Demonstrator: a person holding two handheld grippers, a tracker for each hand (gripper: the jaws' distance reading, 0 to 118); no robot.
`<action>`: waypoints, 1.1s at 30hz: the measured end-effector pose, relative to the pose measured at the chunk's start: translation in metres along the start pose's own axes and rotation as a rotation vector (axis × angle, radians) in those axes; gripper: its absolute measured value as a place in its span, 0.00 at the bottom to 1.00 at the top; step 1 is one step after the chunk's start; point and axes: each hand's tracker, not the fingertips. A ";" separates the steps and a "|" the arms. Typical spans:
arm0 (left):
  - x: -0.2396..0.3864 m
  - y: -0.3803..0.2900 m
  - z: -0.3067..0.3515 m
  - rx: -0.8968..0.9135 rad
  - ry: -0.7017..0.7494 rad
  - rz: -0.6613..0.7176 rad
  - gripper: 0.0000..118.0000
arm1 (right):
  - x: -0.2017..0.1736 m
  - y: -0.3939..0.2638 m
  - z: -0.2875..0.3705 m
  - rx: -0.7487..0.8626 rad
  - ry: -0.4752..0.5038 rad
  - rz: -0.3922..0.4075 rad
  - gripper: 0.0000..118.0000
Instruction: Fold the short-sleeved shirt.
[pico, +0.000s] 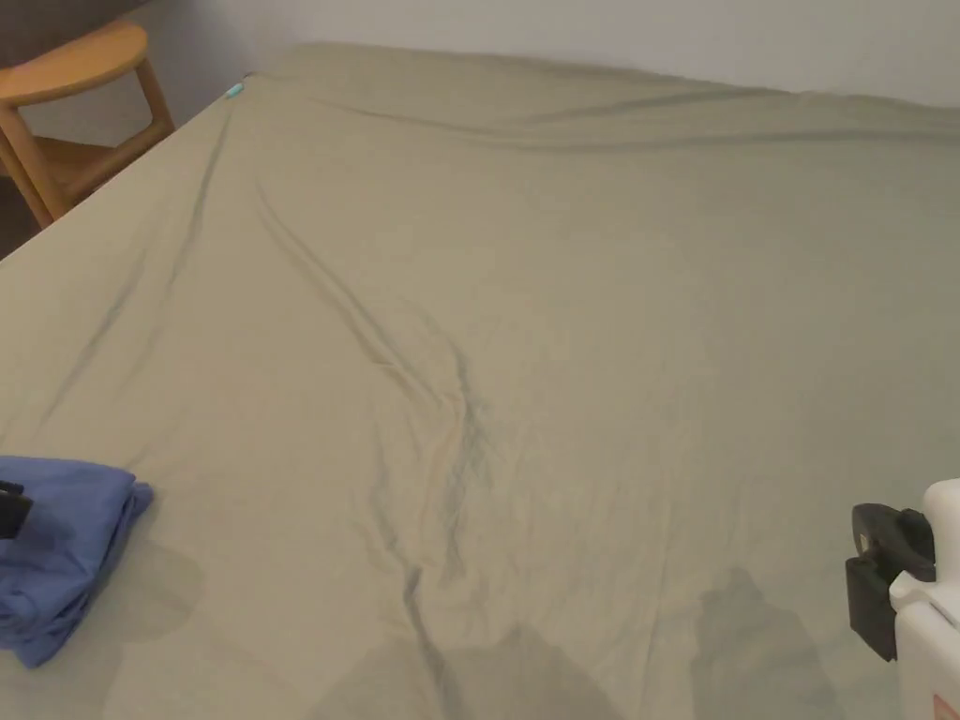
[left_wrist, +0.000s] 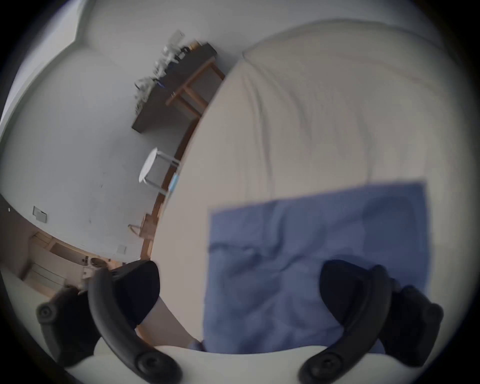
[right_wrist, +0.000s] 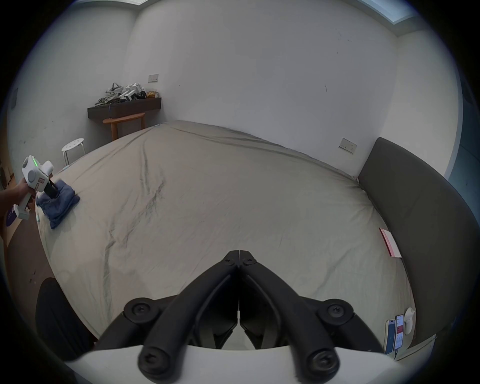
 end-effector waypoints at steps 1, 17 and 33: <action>-0.003 0.009 0.017 0.056 -0.023 0.055 0.98 | 0.005 0.003 0.004 0.009 -0.001 -0.007 0.01; 0.113 0.055 0.409 0.939 -0.520 0.519 0.59 | 0.073 0.064 0.147 0.419 -0.125 -0.051 0.01; 0.233 0.012 0.499 1.116 -0.501 0.234 0.00 | 0.065 0.012 0.178 0.490 -0.200 -0.047 0.01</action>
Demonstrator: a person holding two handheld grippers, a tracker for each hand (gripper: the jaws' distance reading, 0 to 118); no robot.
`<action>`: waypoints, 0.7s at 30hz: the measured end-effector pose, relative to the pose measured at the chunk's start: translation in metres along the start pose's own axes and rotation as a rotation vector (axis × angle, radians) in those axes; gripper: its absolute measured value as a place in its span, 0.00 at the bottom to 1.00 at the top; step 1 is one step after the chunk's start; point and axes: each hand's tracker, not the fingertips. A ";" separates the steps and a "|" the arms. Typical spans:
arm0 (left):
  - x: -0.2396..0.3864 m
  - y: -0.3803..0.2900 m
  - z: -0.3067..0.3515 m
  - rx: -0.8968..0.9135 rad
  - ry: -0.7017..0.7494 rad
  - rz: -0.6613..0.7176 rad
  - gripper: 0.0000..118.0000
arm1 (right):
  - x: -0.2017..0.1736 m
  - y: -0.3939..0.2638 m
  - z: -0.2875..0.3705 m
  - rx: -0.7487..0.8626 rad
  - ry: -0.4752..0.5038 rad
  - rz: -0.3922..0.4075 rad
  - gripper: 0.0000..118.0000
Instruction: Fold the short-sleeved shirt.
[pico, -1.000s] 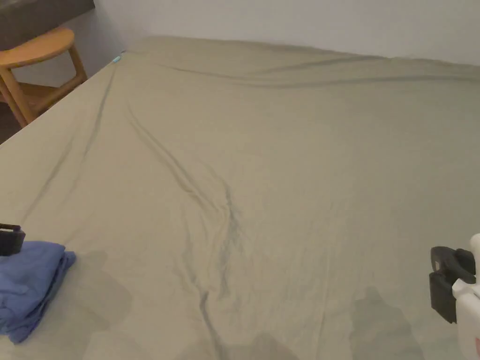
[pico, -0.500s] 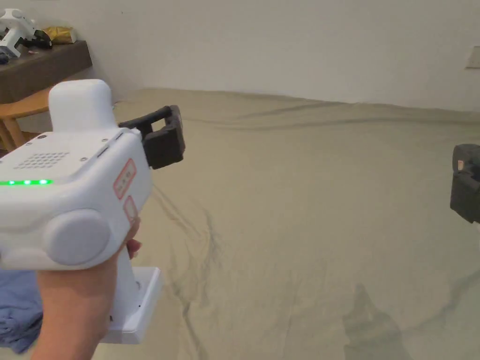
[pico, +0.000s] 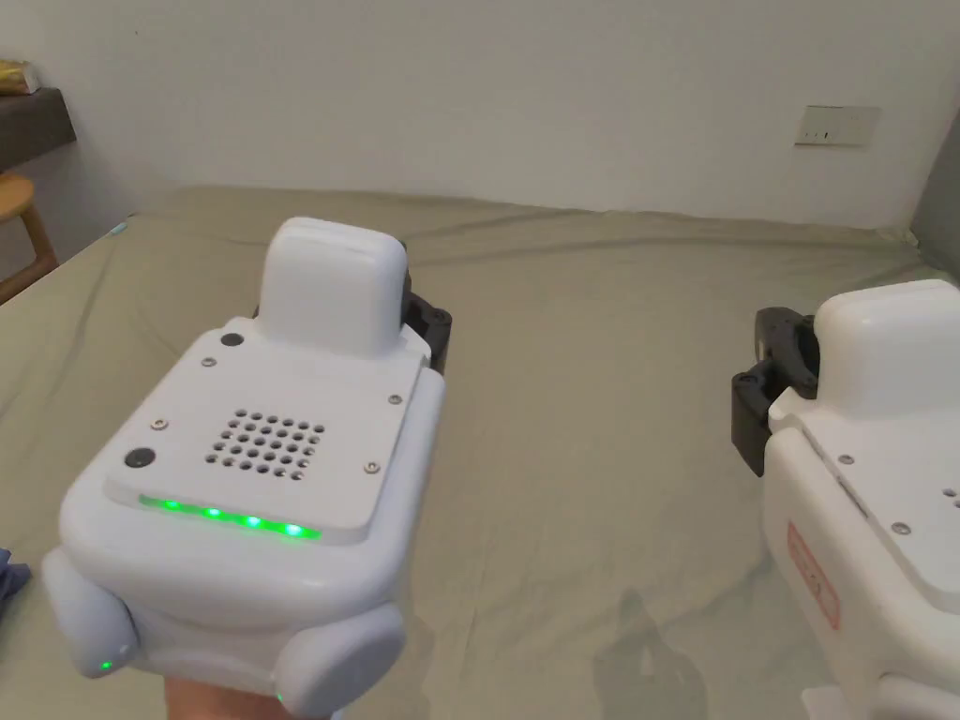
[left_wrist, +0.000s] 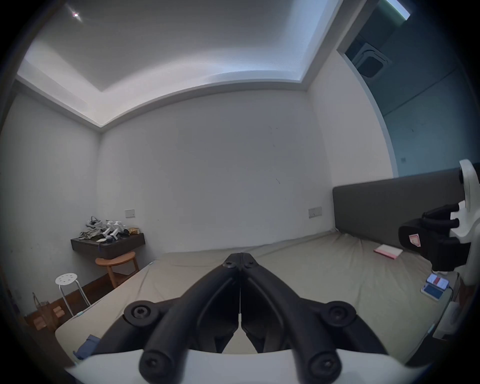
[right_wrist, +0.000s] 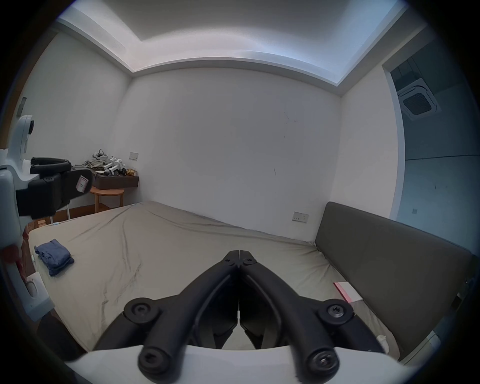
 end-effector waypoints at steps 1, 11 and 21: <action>0.003 -0.003 0.000 -0.010 0.000 -0.021 0.00 | 0.000 -0.003 -0.001 -0.009 0.004 0.000 0.01; 0.013 -0.005 0.000 -0.033 0.009 -0.055 0.00 | -0.001 -0.009 -0.002 -0.024 0.011 -0.024 0.01; 0.015 0.002 0.001 -0.010 0.020 -0.059 0.00 | -0.003 -0.007 -0.001 -0.020 0.015 -0.022 0.01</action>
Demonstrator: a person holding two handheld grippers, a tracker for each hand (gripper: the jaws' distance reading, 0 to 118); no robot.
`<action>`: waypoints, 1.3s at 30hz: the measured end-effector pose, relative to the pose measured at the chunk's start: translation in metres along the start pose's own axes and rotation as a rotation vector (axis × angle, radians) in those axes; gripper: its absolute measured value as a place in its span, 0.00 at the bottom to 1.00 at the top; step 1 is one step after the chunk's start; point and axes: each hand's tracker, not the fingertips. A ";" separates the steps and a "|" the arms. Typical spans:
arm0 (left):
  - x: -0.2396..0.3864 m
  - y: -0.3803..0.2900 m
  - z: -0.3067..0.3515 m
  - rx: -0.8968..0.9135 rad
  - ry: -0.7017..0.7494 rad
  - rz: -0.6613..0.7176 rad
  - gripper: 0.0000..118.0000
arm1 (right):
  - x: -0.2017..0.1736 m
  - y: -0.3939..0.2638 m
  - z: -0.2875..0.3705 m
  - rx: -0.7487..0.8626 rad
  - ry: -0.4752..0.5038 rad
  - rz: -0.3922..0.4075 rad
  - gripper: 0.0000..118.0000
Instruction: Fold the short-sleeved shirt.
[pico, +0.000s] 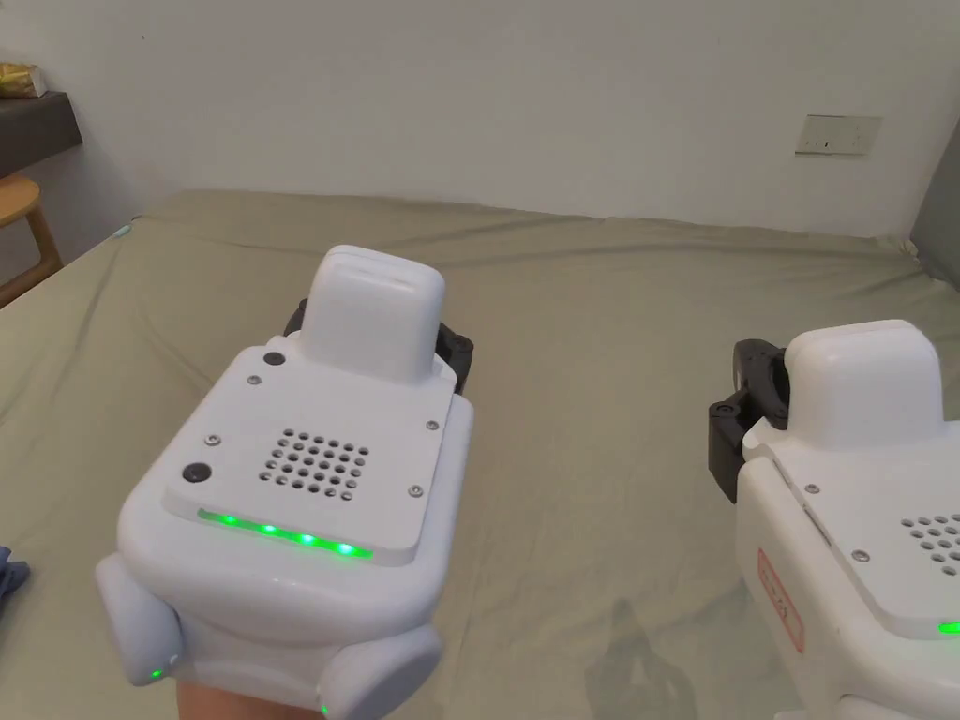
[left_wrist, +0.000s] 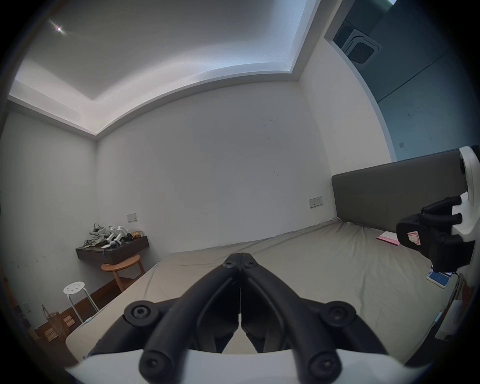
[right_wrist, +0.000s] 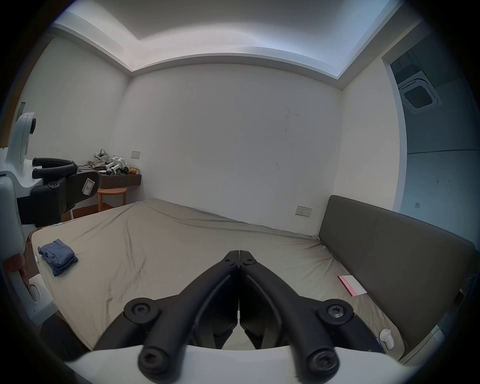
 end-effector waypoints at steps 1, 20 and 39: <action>0.001 0.000 0.000 0.000 -0.001 0.001 0.00 | 0.000 0.000 0.000 0.000 -0.002 0.000 0.01; -0.001 -0.003 -0.001 -0.012 0.002 0.014 0.37 | 0.014 -0.001 -0.005 0.012 0.019 -0.060 1.00; -0.007 -0.005 -0.002 -0.042 0.003 0.044 1.00 | 0.013 0.024 -0.017 -0.343 -0.053 -0.242 1.00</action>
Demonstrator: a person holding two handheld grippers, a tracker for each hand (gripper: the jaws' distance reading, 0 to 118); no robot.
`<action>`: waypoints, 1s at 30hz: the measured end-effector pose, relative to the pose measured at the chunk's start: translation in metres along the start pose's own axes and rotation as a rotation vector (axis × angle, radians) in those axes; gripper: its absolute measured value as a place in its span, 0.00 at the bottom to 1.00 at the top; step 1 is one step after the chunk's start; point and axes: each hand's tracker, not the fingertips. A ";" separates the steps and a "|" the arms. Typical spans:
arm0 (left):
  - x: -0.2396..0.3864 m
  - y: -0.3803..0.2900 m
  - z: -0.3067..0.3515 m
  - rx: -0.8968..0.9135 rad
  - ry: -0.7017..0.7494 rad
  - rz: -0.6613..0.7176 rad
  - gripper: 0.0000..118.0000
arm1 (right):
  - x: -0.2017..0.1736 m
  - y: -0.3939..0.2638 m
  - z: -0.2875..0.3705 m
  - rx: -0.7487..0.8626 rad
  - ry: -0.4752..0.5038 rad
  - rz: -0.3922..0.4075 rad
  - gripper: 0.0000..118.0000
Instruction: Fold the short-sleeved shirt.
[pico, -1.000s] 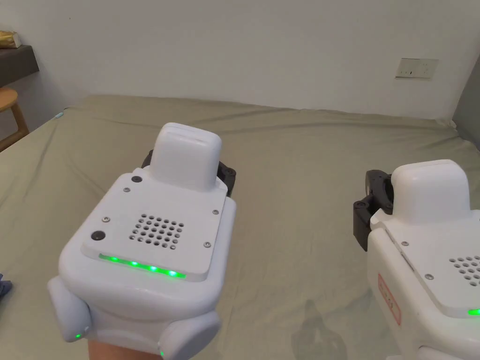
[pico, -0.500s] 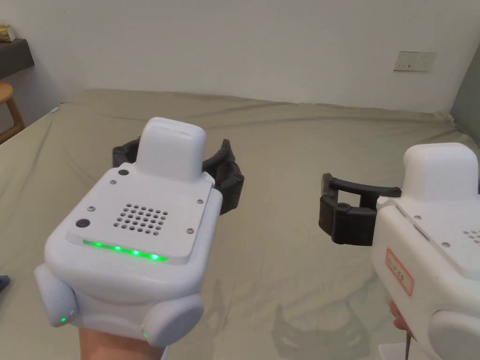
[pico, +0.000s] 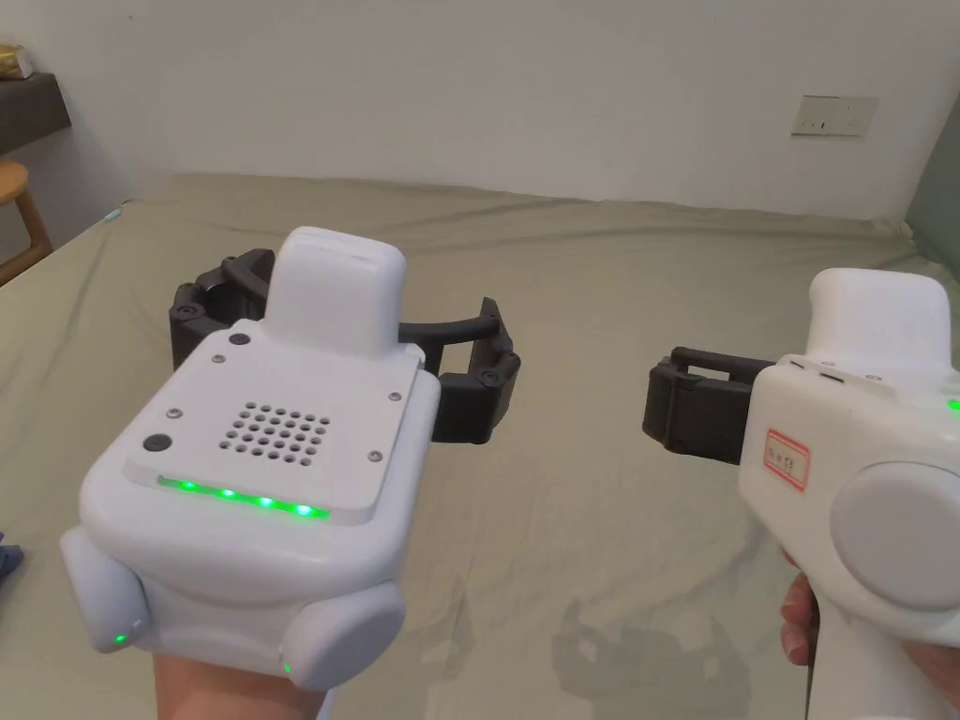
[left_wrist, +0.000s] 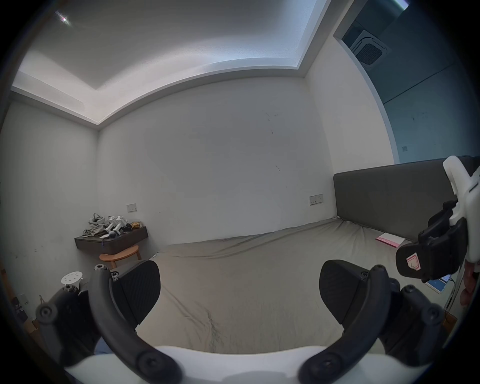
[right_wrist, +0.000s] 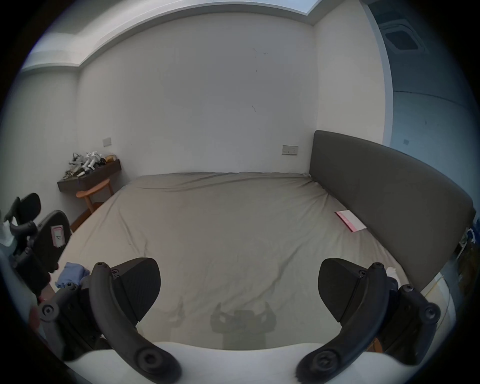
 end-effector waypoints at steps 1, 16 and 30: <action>0.000 0.000 0.000 0.001 0.000 -0.002 1.00 | 0.002 0.000 0.000 0.007 0.007 -0.006 1.00; 0.005 -0.002 -0.003 -0.005 -0.004 -0.006 1.00 | -0.004 -0.007 -0.003 -0.006 0.028 -0.019 1.00; 0.009 -0.001 -0.004 0.003 0.007 -0.010 1.00 | -0.007 -0.018 0.005 0.179 -0.094 0.059 1.00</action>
